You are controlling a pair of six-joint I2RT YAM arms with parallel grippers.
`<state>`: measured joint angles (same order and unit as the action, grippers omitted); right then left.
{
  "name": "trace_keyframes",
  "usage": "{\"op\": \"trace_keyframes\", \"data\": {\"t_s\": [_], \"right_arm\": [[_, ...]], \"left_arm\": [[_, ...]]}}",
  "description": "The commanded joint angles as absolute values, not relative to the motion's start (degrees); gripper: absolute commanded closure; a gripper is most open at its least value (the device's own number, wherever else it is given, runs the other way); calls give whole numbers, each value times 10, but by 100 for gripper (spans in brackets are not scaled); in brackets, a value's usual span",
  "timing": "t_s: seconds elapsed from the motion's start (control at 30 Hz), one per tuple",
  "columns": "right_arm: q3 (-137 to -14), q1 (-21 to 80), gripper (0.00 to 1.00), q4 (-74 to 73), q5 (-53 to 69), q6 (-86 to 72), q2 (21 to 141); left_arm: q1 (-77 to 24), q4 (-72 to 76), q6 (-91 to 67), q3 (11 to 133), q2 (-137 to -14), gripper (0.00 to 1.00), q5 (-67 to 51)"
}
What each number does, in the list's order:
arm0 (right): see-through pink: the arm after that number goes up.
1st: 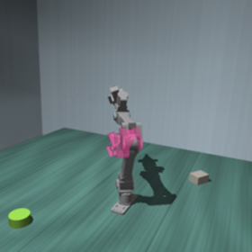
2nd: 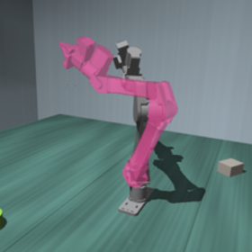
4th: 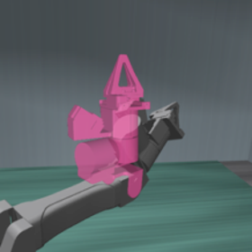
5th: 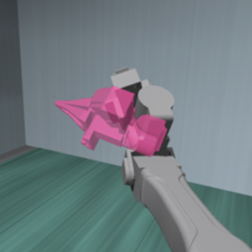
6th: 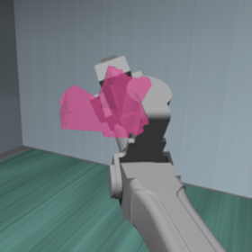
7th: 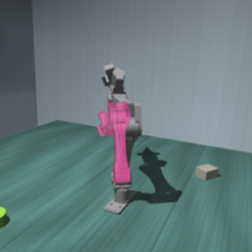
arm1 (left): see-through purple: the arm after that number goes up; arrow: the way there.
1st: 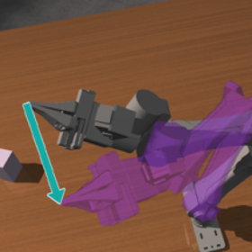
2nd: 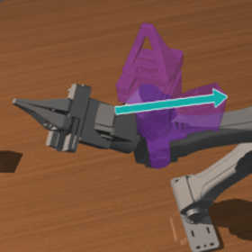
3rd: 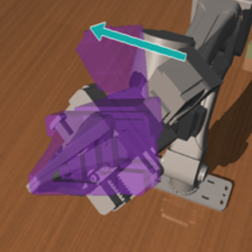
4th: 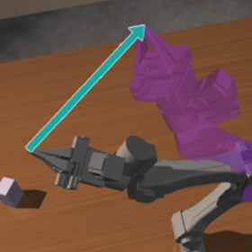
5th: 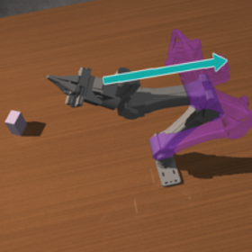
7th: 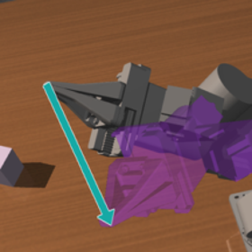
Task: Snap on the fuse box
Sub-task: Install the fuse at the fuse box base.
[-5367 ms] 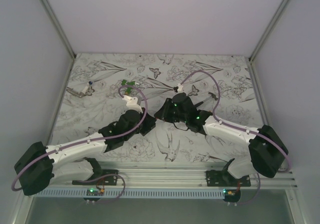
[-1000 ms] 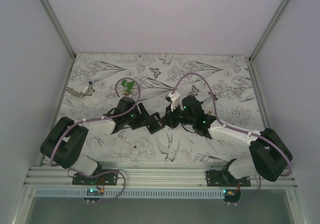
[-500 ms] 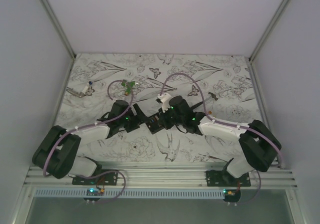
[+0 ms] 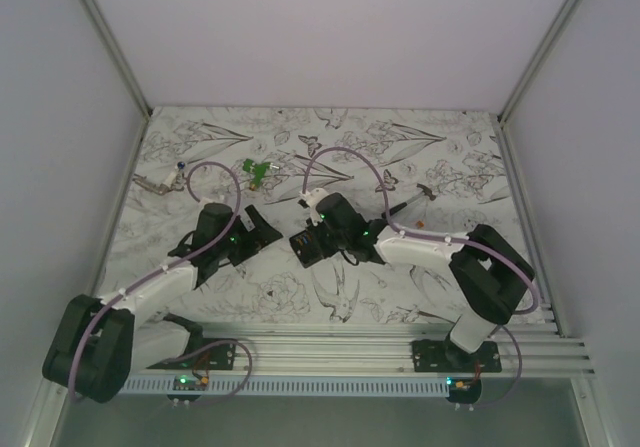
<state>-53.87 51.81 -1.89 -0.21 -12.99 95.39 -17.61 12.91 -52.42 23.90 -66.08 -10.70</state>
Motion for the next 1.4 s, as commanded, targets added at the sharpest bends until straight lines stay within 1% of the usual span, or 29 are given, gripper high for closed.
{"op": "trace_keyframes", "data": {"t_s": [0.0, 0.73, 1.03, 1.37], "right_arm": [[-566, 527, 100, -33, -44, -146, 964], [-577, 538, 100, -32, -85, -175, 989], [-571, 547, 100, -24, -94, -161, 997], [-562, 552, 100, -16, -96, -150, 963]], "left_arm": [[-167, 88, -500, 228, -637, 1, -93], [-165, 74, -501, 228, -624, 0, -90], [-166, 74, -504, 228, -624, 1, -93], [-166, 74, -504, 228, -624, 0, -94]]}}
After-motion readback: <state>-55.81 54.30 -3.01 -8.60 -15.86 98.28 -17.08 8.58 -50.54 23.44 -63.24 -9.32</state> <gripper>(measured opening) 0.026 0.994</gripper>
